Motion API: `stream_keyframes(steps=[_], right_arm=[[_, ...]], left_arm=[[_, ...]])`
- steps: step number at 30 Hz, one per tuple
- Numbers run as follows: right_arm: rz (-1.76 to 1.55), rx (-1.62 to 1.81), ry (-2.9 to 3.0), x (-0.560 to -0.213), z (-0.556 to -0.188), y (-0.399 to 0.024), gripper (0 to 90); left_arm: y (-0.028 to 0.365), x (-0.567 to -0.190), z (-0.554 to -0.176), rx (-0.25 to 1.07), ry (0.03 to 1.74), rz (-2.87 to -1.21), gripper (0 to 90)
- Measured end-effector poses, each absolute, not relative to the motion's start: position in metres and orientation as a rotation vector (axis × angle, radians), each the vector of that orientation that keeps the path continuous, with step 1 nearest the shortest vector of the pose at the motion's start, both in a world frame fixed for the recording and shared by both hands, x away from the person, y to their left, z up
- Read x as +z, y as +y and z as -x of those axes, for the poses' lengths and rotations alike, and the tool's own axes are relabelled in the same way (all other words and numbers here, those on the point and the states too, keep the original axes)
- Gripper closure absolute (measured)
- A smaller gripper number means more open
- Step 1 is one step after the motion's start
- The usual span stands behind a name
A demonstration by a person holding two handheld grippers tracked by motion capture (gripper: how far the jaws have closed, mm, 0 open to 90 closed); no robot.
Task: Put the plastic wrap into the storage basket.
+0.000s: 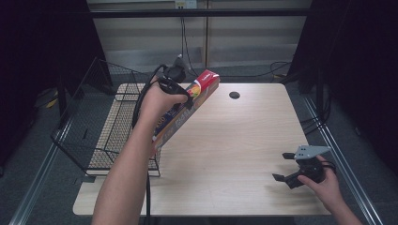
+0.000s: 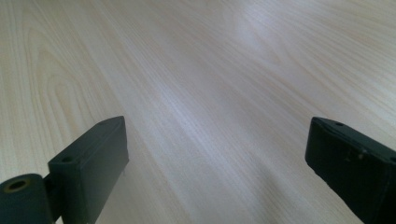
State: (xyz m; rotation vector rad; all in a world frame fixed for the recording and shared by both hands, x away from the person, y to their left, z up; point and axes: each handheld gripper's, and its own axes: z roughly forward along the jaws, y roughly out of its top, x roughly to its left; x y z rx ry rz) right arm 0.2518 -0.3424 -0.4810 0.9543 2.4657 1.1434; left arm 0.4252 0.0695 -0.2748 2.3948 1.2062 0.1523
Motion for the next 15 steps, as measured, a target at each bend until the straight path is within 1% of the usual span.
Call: stream_keyframes(steps=[1,15], right_arm=[[-0.954,1.145,2.466,-0.481,-0.252,-0.342,5.5],[-0.955,1.136,2.464,-0.481,-0.252,-0.342,5.5]], left_arm=[[0.071,-0.273,-0.426,0.151,1.191,-2.413,44.2],[0.097,-0.258,-0.424,0.181,1.281,-2.376,44.1]])
